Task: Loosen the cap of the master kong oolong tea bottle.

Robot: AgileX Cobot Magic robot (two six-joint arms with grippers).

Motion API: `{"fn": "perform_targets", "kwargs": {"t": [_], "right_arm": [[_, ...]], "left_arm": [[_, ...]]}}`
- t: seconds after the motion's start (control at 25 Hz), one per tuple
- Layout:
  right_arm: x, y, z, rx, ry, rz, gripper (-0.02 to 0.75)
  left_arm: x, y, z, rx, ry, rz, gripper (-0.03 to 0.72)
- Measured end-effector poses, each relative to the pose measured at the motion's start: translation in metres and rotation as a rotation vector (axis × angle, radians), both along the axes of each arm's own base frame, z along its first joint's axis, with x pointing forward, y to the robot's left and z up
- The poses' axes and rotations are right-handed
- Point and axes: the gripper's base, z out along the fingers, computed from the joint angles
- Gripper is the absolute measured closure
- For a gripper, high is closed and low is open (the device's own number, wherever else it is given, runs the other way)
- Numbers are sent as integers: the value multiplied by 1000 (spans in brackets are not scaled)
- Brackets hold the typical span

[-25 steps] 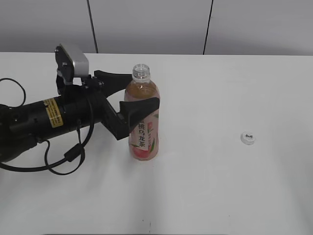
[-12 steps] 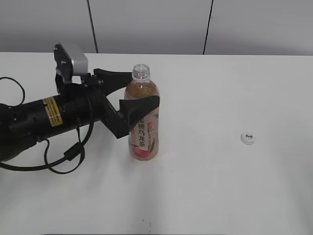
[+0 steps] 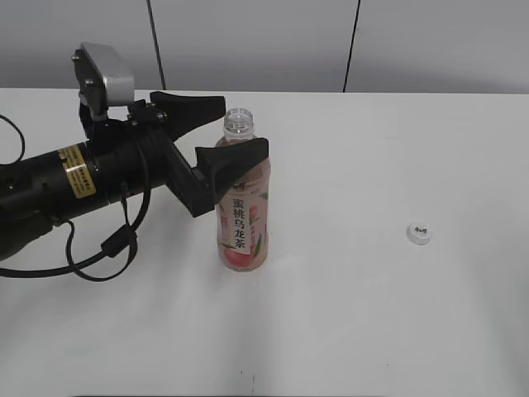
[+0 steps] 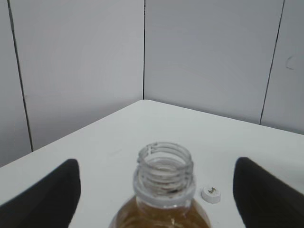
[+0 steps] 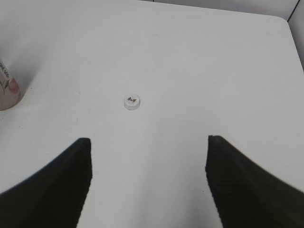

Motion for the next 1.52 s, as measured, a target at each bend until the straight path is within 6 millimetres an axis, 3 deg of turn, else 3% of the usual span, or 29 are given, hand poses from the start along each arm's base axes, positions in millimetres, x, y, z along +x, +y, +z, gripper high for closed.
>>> {"fn": "perform_targets", "kwargs": {"t": [0.72,0.96,1.52], "right_arm": [[0,0,0,0,0,0,172],[0,0,0,0,0,0,172],[0,0,0,1,-2,0,172]], "left_arm": [[-1,0,4,-18,-14,-4,95],[-5,2,29,-36,-81,4,95],[-26,17,80,47,-11,71,96]]}}
